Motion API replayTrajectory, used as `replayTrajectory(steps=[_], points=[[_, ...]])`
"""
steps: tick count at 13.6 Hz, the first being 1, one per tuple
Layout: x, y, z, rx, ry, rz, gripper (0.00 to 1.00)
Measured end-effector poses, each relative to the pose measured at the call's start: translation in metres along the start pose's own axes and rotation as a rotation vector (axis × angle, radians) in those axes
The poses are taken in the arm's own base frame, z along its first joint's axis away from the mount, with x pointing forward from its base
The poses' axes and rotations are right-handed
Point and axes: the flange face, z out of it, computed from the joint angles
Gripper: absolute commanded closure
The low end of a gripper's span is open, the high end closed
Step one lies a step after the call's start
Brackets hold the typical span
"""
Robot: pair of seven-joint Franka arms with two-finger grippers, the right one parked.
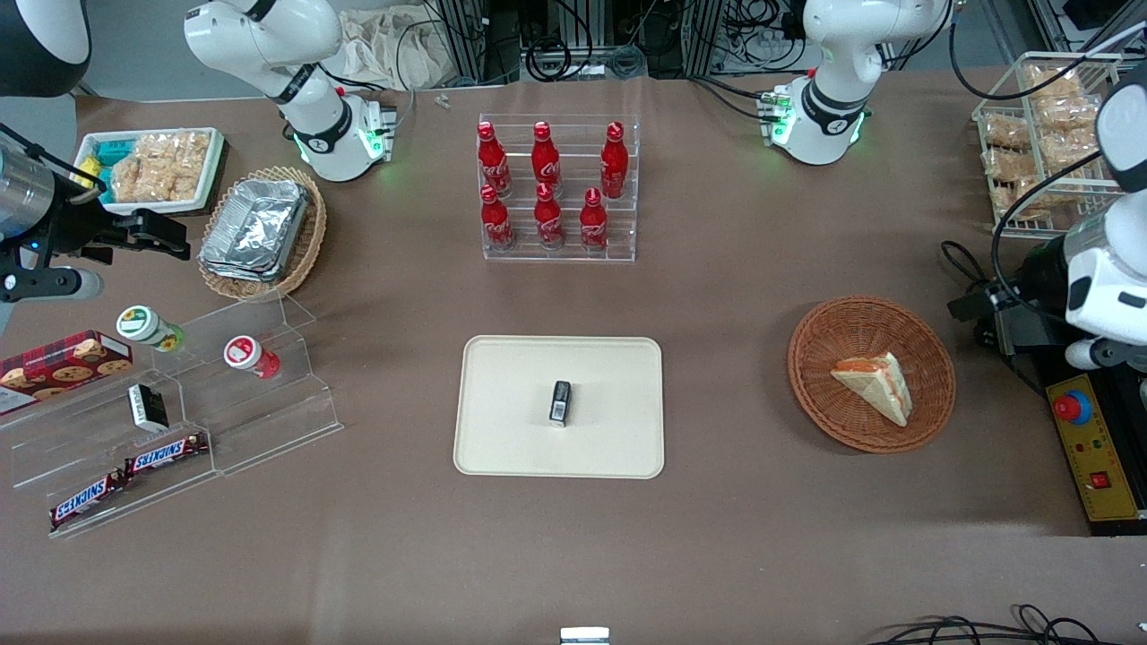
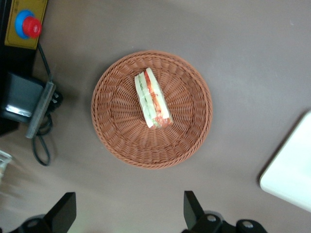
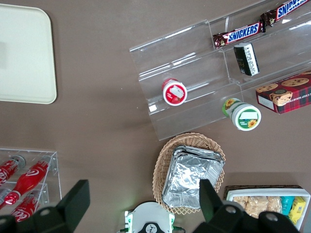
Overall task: Place sandwich from basket to tray
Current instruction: 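Move the left gripper over the wicker basket toward the sandwich, then lower the open left gripper around the wrapped sandwich and close it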
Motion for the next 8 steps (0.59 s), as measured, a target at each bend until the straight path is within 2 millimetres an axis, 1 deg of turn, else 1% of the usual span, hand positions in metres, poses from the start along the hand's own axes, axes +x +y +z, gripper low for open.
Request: replayTrajectory(steps=[1,2,3,4,5,6,8], points=[[0.002,0.002,0.014,0.000,0.008,-0.049,0.03],[0.005,0.003,0.029,-0.001,0.018,-0.081,0.09],[0.007,0.003,0.044,-0.008,0.033,-0.107,0.09],[0.009,0.004,0.059,-0.019,0.053,-0.139,0.04],[0.010,0.005,0.076,-0.030,0.071,-0.170,0.03],[0.011,0.006,0.091,-0.040,0.082,-0.193,0.02],[0.016,0.008,0.116,-0.053,0.093,-0.213,0.02]])
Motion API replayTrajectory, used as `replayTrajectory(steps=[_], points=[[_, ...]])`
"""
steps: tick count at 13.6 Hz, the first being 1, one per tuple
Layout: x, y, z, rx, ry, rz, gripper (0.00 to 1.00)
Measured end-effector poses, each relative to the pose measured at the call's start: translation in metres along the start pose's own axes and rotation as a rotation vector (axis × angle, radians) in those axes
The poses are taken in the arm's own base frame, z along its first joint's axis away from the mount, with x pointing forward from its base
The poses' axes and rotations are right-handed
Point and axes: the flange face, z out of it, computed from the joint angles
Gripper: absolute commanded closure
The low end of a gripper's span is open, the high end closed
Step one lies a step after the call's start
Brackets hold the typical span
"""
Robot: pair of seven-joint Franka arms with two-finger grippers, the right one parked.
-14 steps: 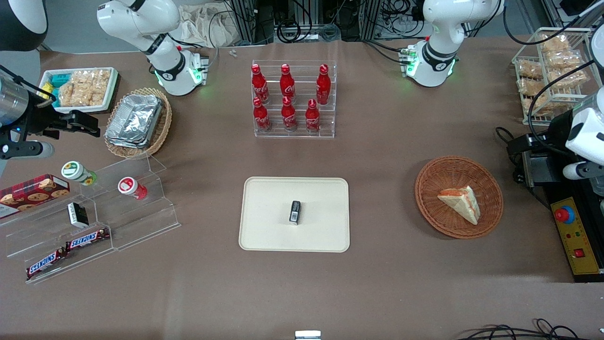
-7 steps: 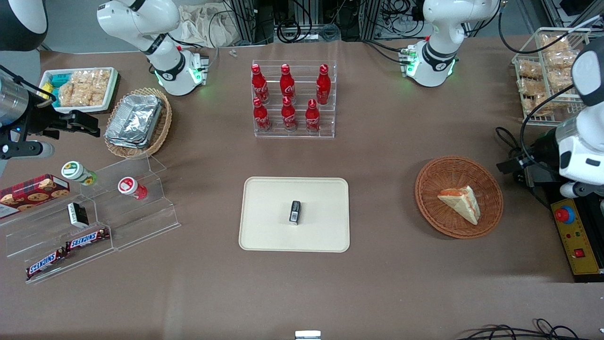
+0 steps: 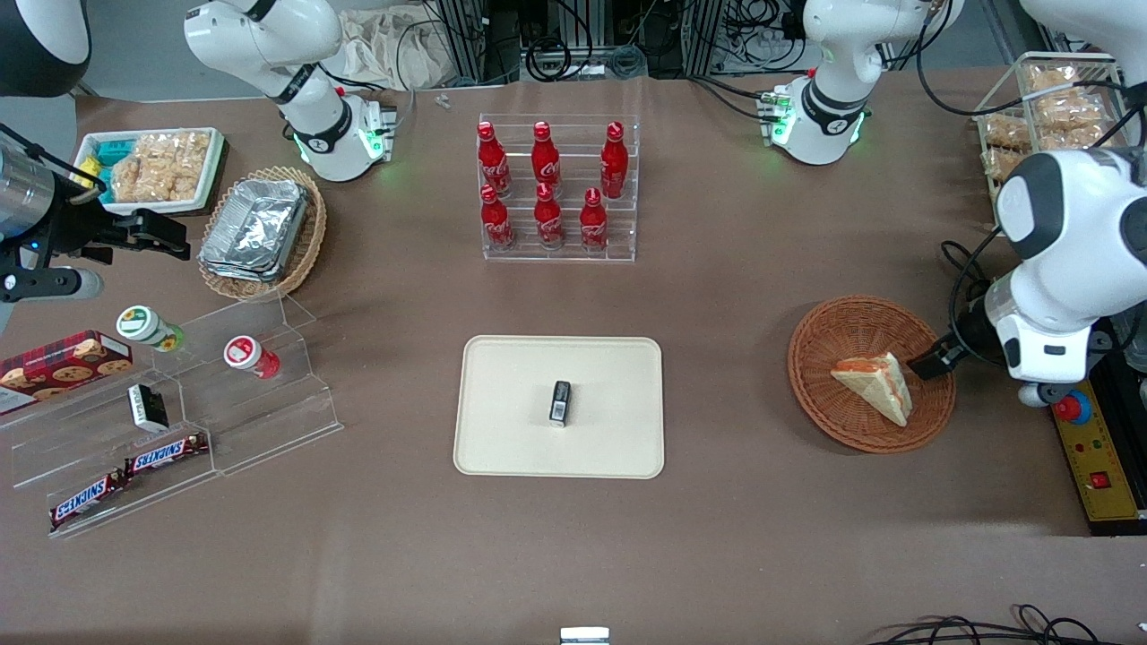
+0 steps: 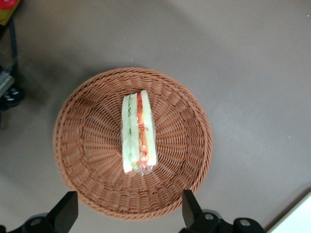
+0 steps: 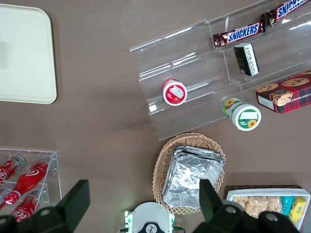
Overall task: Place sandwich from basket to tray
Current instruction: 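Lower the open left gripper around the wrapped sandwich and close it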
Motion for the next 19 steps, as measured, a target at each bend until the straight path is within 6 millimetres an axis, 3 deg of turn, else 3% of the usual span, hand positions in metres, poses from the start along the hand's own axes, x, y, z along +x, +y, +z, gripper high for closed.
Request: replayTrajectory(steps=[5,9,19], points=[[0.011,0.008,0.048,-0.033,0.023,-0.033,0.02],[0.007,0.006,0.084,-0.054,0.039,-0.049,0.02],[-0.003,-0.001,0.122,-0.030,0.003,-0.120,0.02]])
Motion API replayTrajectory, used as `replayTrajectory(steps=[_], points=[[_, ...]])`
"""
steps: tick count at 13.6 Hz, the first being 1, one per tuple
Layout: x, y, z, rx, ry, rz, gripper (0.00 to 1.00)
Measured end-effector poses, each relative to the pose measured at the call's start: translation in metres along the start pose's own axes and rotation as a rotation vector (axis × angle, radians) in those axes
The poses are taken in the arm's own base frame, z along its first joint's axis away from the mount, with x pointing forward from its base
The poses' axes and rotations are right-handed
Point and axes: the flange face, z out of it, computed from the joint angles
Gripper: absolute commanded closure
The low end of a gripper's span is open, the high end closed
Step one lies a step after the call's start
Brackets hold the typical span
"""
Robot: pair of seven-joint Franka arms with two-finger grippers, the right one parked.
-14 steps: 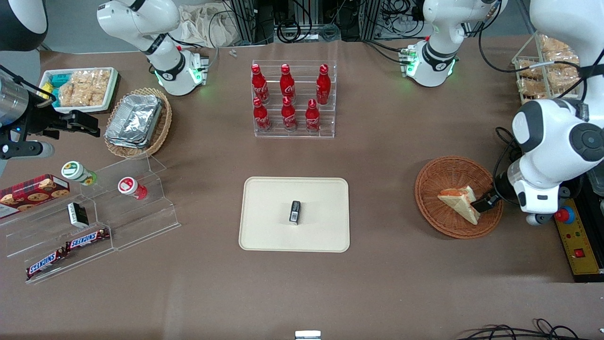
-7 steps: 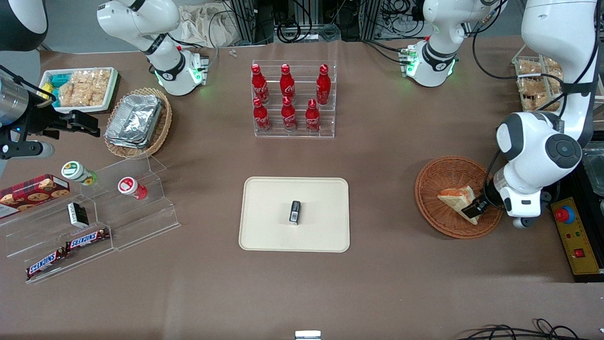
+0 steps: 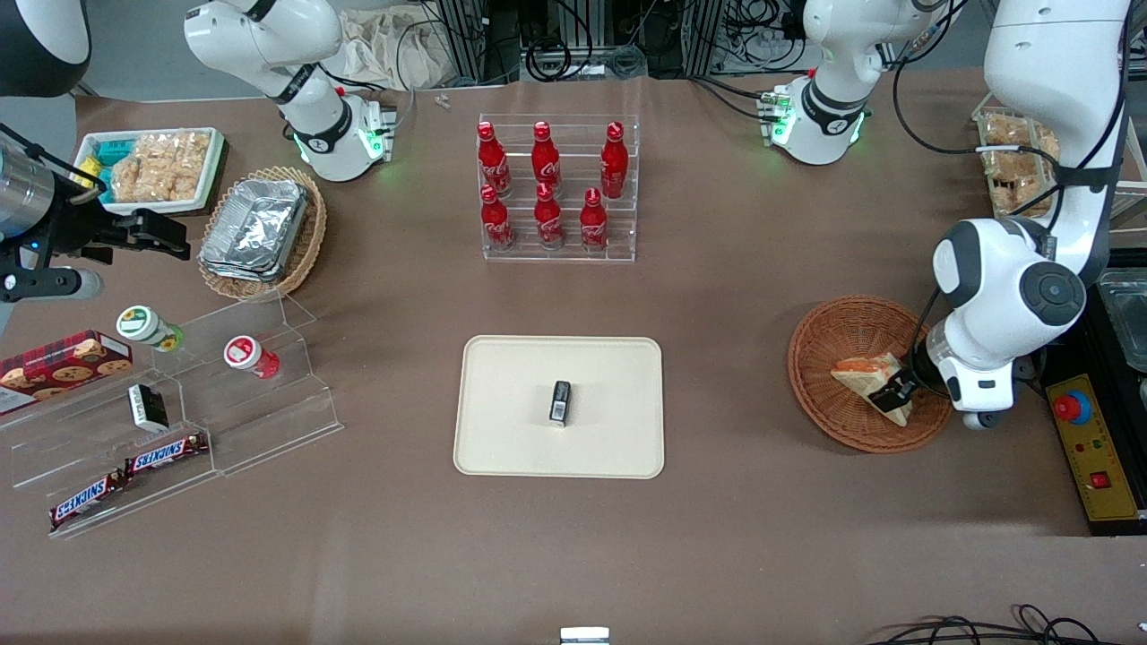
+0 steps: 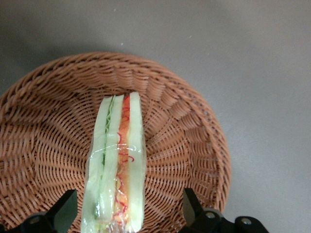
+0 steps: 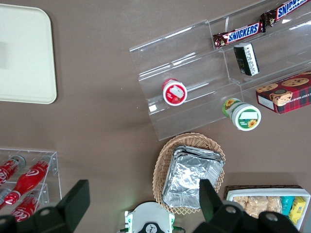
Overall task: Place sandwich from basket to tray
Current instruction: 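Lower the open left gripper around the wrapped sandwich and close it, then lift the sandwich up out of the basket with the left gripper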
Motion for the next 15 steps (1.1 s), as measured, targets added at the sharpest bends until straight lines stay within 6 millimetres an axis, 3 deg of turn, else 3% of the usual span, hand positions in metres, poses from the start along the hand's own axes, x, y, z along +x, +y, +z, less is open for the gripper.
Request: replayTrajectory(steps=[5,8,10,11,15], points=[[-0.003,-0.007,0.021,0.026,-0.027,-0.012,0.05],[-0.003,-0.008,0.029,0.035,-0.037,-0.016,0.64],[-0.004,-0.009,0.032,0.037,-0.039,-0.017,0.94],[-0.004,-0.008,0.032,0.036,-0.038,-0.016,1.00],[-0.003,-0.007,0.030,0.031,-0.034,-0.016,1.00]])
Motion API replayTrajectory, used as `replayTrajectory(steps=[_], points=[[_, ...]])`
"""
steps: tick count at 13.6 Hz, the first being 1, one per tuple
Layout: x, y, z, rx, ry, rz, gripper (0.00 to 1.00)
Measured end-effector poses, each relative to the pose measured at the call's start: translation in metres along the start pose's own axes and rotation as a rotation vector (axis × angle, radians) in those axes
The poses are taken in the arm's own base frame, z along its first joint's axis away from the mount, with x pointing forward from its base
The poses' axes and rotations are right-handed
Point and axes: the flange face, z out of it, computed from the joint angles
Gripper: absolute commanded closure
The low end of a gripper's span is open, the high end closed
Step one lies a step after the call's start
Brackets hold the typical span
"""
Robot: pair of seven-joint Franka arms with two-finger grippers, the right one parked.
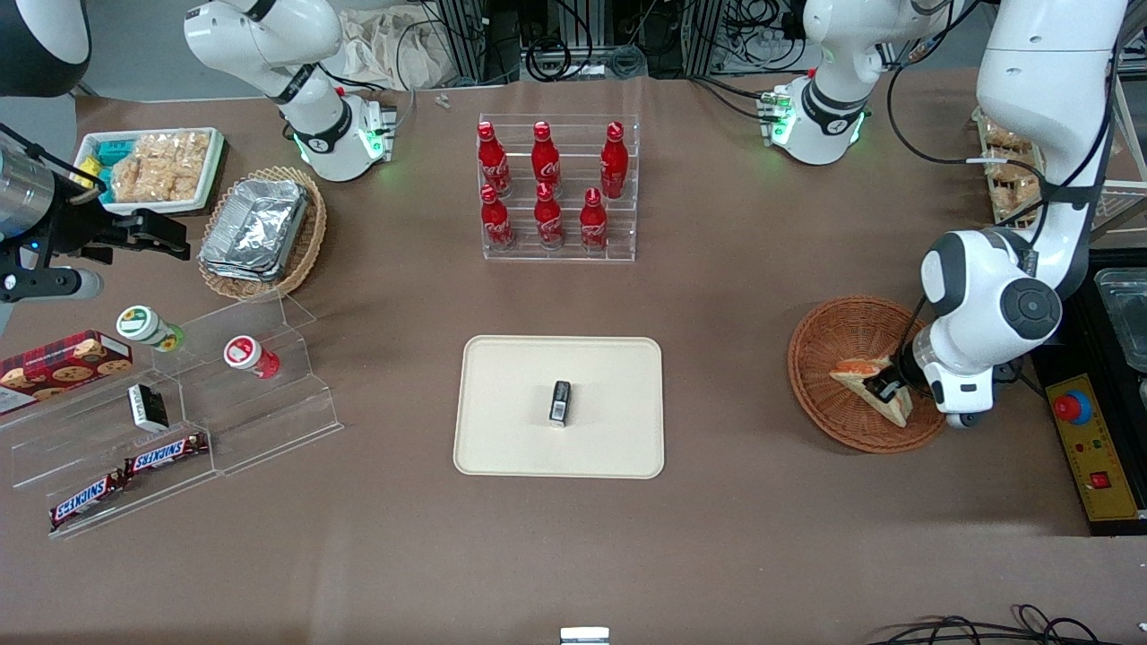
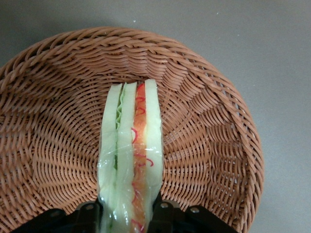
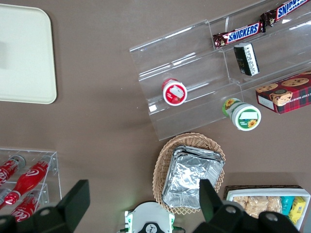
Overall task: Place sandwich from basket to tray
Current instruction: 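Lift the sandwich up out of the basket with the left gripper, then carry the sandwich with the left gripper over the white tray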
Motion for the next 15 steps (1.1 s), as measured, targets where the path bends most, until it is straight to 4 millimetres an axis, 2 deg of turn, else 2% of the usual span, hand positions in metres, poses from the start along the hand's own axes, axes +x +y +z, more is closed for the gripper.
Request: replayTrajectory(steps=[2,4,7,10,12,13,14,15], points=[[0.000,0.000,-0.008,0.002,0.001,0.009,1.00],[0.000,0.000,-0.030,0.016,-0.005,0.055,1.00],[0.001,0.002,-0.090,0.040,-0.016,0.159,1.00],[0.002,0.008,-0.162,0.077,-0.055,0.285,1.00],[-0.005,0.025,-0.214,0.083,-0.069,0.388,1.00],[-0.016,0.039,-0.236,0.076,-0.063,0.438,1.00],[-0.030,0.055,-0.252,0.070,-0.057,0.483,1.00],[-0.049,0.074,-0.258,0.068,-0.055,0.529,1.00]])
